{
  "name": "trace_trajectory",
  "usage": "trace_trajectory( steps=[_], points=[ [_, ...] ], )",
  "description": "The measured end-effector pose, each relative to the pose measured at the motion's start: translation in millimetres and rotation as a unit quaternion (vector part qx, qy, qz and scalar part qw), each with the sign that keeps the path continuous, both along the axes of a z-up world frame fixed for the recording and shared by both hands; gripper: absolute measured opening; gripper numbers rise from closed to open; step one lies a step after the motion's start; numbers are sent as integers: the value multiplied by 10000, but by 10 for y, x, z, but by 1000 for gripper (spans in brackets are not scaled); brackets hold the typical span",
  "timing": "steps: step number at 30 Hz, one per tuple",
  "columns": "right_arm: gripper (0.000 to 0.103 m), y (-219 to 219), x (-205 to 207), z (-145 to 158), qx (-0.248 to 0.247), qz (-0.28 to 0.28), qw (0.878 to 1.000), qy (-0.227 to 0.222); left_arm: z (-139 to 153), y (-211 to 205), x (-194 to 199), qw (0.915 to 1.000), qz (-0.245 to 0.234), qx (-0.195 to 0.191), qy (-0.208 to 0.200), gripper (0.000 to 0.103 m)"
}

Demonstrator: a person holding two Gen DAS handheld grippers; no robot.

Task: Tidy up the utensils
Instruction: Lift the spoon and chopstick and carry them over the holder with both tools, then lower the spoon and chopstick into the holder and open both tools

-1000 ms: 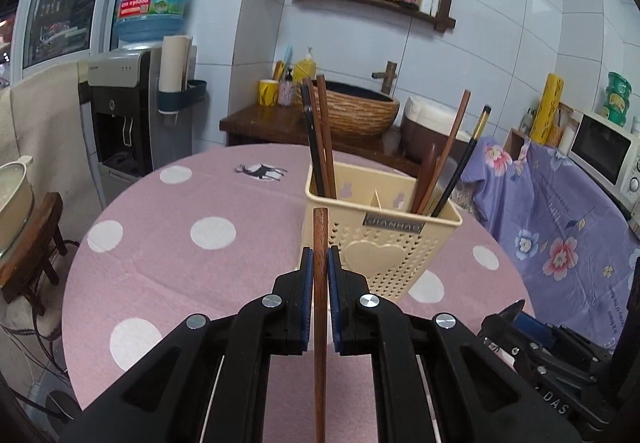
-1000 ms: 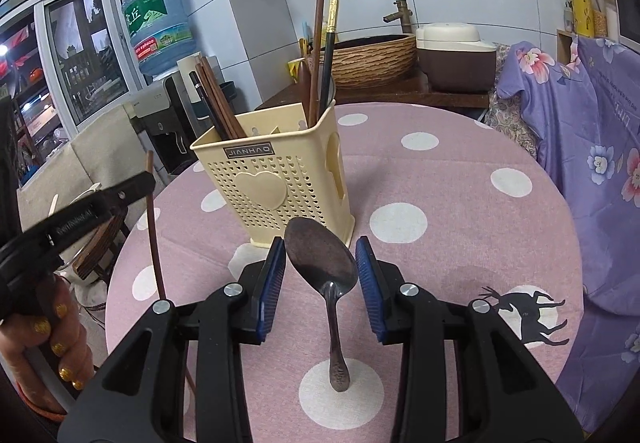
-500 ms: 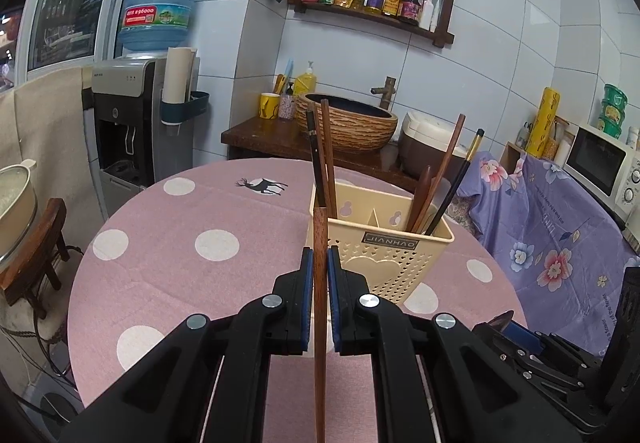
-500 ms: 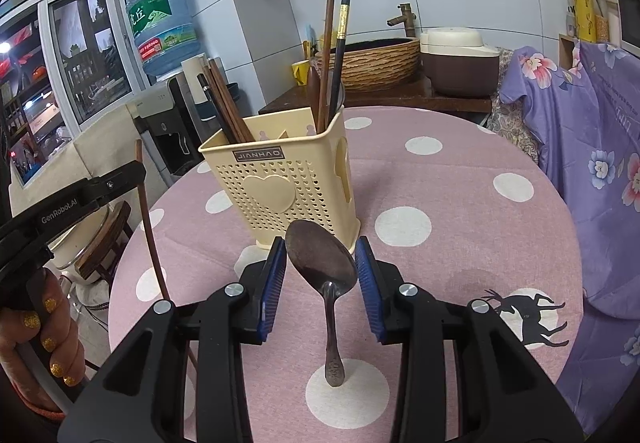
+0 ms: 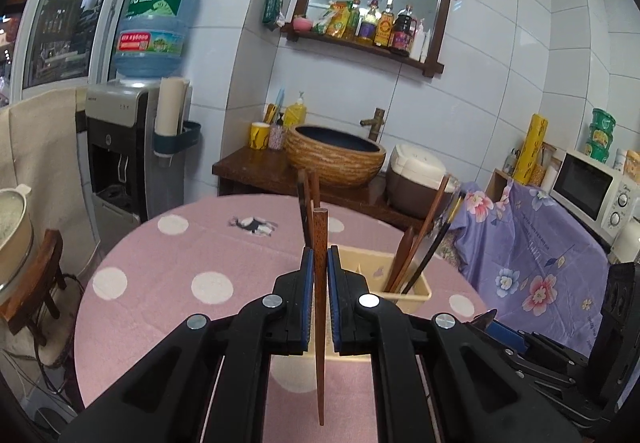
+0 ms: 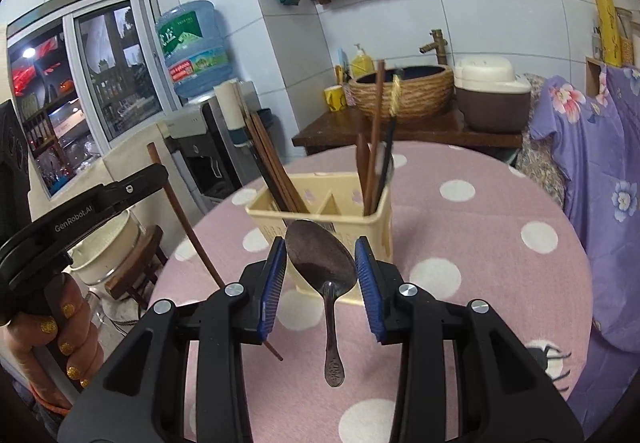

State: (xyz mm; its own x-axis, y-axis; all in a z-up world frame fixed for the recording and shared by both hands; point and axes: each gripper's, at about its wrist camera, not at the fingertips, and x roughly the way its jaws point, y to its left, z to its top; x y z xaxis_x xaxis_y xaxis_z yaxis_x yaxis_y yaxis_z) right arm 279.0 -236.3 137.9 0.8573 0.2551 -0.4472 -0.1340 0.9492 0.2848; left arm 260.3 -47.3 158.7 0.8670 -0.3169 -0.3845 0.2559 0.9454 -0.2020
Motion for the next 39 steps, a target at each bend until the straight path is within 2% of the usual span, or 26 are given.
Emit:
trace_trajectory(
  steps=[4, 10, 15, 20, 28, 35, 39],
  points=[
    [36, -3, 125, 369, -38, -17, 9996, -279, 320, 3, 80, 9997, -145, -118, -127, 8],
    [36, -18, 409, 976, -121, -209, 9966, -787, 955, -18, 284, 9979, 72, -227, -610, 8],
    [36, -14, 676, 1155, -155, -425, 9942, -977, 1176, -85, 518, 9953, 342, -343, -839, 8],
    [36, 89, 820, 936, -401, -594, 9924, -1004, 892, -173, 700, 9950, 555, -302, -776, 8],
    [36, 171, 829, 302, -565, -770, 9927, -739, 210, -188, 798, 9982, 549, -163, -186, 8],
    [36, 204, 813, -83, -607, -830, 9938, -428, -176, -178, 841, 9983, 516, -115, 229, 8],
    [36, 220, 815, -244, -661, -840, 9939, -288, -226, -212, 781, 9982, 590, 64, 51, 8]
  ],
)
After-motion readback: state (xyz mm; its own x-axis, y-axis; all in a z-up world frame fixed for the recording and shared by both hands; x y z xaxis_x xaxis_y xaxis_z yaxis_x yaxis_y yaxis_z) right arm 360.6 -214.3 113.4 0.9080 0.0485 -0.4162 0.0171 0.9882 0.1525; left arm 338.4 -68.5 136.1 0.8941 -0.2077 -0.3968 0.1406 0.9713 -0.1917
